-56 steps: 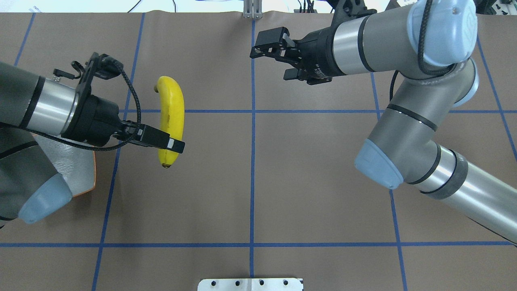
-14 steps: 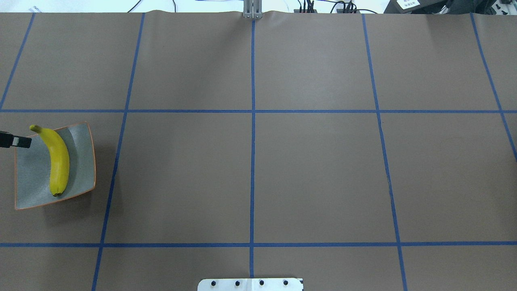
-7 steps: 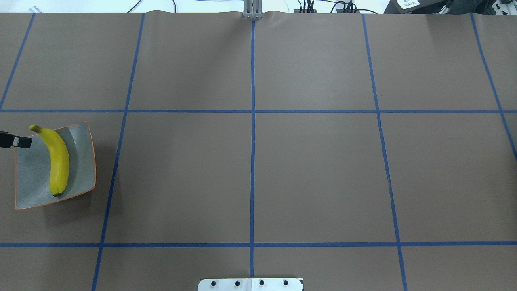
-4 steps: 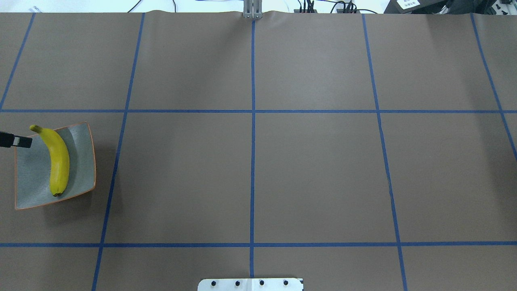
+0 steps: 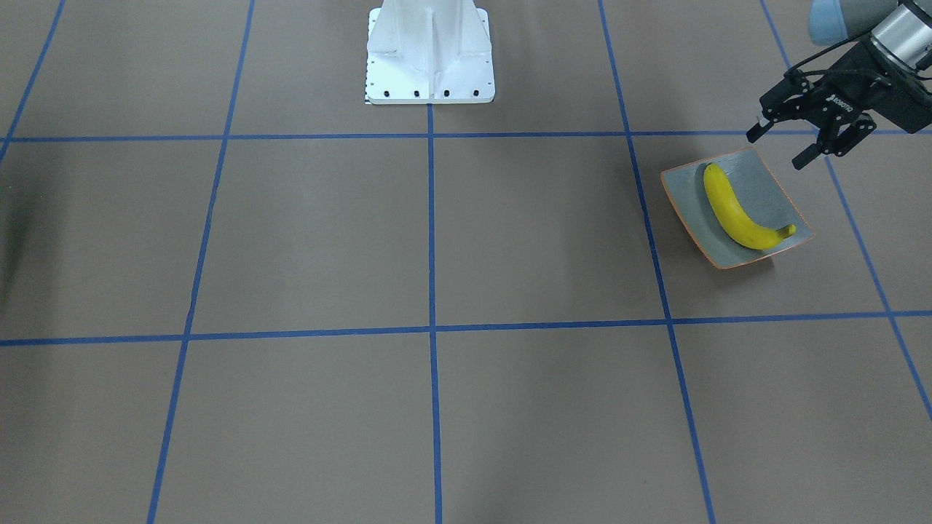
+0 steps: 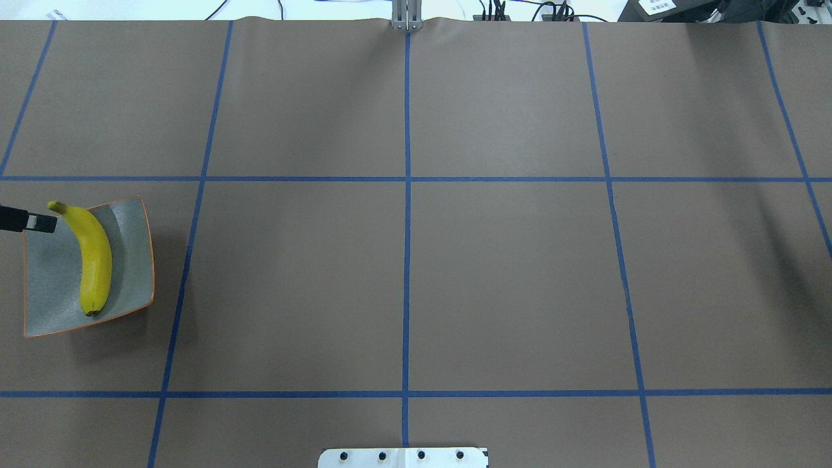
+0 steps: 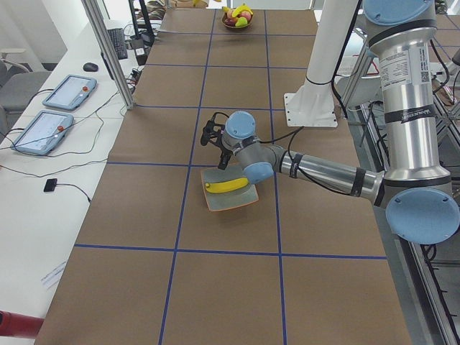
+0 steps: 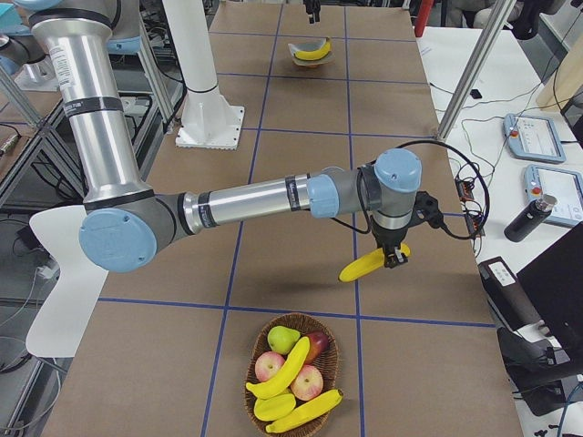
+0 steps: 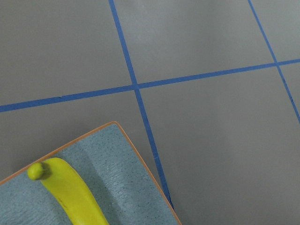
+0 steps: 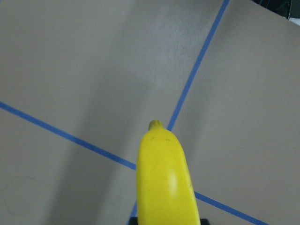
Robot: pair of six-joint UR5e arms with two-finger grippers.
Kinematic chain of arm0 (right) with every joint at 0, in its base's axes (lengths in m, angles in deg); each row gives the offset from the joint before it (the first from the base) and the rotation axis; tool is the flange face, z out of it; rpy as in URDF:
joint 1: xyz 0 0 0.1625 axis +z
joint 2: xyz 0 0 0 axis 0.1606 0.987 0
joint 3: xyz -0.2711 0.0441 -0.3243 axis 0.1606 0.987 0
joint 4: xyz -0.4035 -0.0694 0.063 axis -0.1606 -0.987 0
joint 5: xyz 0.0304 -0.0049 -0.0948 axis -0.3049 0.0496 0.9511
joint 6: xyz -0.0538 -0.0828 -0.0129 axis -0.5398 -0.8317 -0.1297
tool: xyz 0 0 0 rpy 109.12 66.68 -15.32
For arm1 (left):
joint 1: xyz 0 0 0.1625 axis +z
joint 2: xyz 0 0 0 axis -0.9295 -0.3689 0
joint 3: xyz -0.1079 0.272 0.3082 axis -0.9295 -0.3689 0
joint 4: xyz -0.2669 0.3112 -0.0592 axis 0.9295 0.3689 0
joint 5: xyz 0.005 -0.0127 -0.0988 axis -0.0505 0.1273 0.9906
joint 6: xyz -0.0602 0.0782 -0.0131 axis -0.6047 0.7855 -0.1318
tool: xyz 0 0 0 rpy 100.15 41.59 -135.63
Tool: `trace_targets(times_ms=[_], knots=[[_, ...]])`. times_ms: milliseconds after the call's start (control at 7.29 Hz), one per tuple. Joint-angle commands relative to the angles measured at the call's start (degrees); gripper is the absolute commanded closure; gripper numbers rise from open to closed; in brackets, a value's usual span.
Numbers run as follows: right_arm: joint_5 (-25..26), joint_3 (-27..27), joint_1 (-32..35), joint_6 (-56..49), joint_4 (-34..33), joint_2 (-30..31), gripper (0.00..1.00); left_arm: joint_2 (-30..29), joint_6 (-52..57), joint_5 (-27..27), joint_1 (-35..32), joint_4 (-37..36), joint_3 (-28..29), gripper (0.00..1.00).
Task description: Transfer all bananas from basket to plate
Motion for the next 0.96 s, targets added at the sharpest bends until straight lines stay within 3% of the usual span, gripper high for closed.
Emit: trace_targets(times_ms=[0,275,549,824], knots=[[-0.11,-7.66,-7.19,23.58,0.31,-3.56,1.00,-1.64,-4.30,-0.08,0.00,0.16,-0.06,0.00],[0.42,-12.43,-14.76,43.99,1.35,-8.21,1.00,-5.68,-8.89,0.01,0.09,0.16,-0.15,0.00],[2.34,-12.27,-22.22,63.93,12.63,-11.39,1.00,-12.60,-13.89,0.53,1.66,0.42,0.11,0.00],[7.25,-12.44,-29.43,81.01,20.50,-15.16,1.00,-22.88,-19.76,0.28,8.67,0.08,2.03,0.00]])
